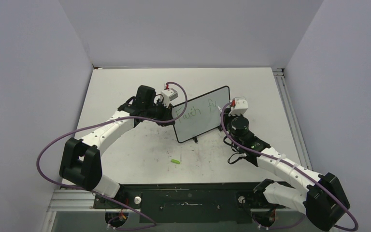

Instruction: Write a sentence on the whiteboard

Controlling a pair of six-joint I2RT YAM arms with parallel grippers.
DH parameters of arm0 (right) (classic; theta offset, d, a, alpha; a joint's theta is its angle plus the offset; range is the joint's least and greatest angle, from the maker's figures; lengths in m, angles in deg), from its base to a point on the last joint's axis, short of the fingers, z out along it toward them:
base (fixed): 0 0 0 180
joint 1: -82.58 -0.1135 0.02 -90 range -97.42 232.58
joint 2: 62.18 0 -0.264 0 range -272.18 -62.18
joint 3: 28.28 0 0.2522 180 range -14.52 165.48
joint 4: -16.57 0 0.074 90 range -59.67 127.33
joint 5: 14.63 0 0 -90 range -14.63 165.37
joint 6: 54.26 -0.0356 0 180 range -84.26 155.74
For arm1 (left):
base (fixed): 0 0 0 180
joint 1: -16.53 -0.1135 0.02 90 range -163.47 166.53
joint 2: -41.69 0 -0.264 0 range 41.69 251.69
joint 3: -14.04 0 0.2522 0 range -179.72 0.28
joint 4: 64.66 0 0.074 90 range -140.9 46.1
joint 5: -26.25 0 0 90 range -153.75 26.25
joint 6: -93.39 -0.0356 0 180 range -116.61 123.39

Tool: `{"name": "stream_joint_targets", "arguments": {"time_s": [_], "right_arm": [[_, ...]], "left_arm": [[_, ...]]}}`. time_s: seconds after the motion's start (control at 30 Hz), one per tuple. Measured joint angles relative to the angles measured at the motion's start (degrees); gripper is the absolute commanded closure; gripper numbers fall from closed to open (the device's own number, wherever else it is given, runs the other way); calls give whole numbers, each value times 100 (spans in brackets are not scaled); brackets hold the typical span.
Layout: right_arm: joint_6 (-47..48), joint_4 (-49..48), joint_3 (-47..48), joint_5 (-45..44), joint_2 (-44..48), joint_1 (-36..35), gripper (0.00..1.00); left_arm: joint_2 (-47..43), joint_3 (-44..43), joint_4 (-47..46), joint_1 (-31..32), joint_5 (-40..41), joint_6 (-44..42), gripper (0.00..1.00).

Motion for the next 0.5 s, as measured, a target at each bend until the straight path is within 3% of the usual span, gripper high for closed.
{"name": "stream_joint_targets", "arguments": {"time_s": [0.5], "right_arm": [[15,79,0,-28,299,0,95]], "left_arm": [[0,0,4,0,2,-4,100]]}}
